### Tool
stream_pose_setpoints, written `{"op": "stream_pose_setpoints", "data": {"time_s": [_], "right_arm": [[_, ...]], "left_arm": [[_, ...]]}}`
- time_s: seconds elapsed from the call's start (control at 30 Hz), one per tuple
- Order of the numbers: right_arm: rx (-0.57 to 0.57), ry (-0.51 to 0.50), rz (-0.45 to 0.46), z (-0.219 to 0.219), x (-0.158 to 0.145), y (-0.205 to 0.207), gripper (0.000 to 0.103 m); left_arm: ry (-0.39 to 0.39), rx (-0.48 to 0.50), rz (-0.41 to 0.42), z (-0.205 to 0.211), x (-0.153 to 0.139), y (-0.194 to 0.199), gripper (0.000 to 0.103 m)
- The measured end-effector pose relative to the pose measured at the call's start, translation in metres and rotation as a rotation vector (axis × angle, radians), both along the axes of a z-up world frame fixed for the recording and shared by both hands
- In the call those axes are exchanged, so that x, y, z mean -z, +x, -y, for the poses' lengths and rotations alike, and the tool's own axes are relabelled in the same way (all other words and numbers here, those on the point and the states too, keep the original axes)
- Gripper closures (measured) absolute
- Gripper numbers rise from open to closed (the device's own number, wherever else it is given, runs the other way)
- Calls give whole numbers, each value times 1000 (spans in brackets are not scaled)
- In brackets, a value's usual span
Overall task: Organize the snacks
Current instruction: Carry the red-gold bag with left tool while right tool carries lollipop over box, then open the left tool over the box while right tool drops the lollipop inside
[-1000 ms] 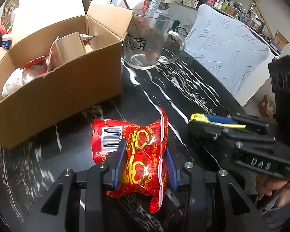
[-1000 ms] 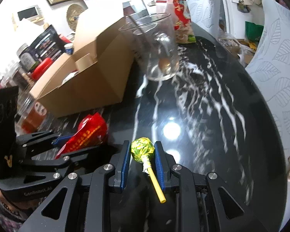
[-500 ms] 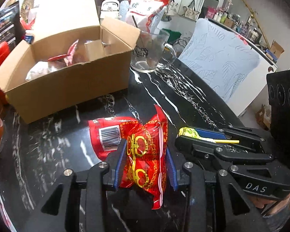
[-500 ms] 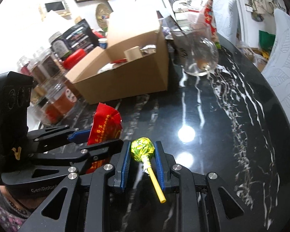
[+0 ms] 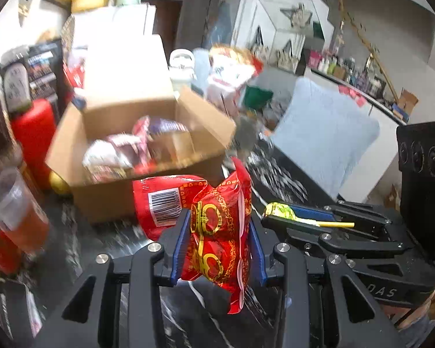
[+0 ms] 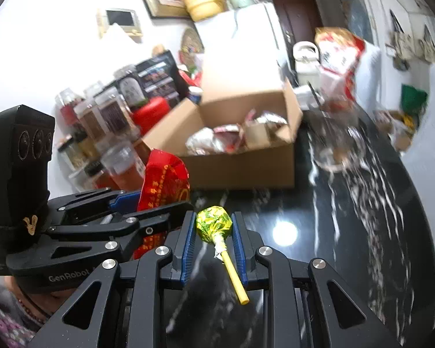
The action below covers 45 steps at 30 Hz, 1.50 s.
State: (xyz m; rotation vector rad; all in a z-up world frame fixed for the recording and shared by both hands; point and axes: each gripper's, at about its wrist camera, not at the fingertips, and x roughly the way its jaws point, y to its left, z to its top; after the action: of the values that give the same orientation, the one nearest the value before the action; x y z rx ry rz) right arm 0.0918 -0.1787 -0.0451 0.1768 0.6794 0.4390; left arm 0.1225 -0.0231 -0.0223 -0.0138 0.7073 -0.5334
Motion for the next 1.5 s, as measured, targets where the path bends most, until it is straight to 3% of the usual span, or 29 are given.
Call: {"op": "stream_pose_setpoints", "data": {"time_s": [0.23, 0.93, 1.2, 1.5], "right_arm": [[-28, -27, 81, -17, -29, 27, 79], [-79, -57, 209, -38, -73, 141, 79], [-74, -64, 234, -36, -74, 189, 79], [-88, -67, 183, -38, -52, 232, 79]], "left_arm": [[-34, -62, 96, -25, -28, 21, 66], [-65, -142, 207, -43, -63, 134, 66], [-31, -171, 203, -40, -56, 177, 66], [36, -186, 118, -36, -23, 214, 66]]}}
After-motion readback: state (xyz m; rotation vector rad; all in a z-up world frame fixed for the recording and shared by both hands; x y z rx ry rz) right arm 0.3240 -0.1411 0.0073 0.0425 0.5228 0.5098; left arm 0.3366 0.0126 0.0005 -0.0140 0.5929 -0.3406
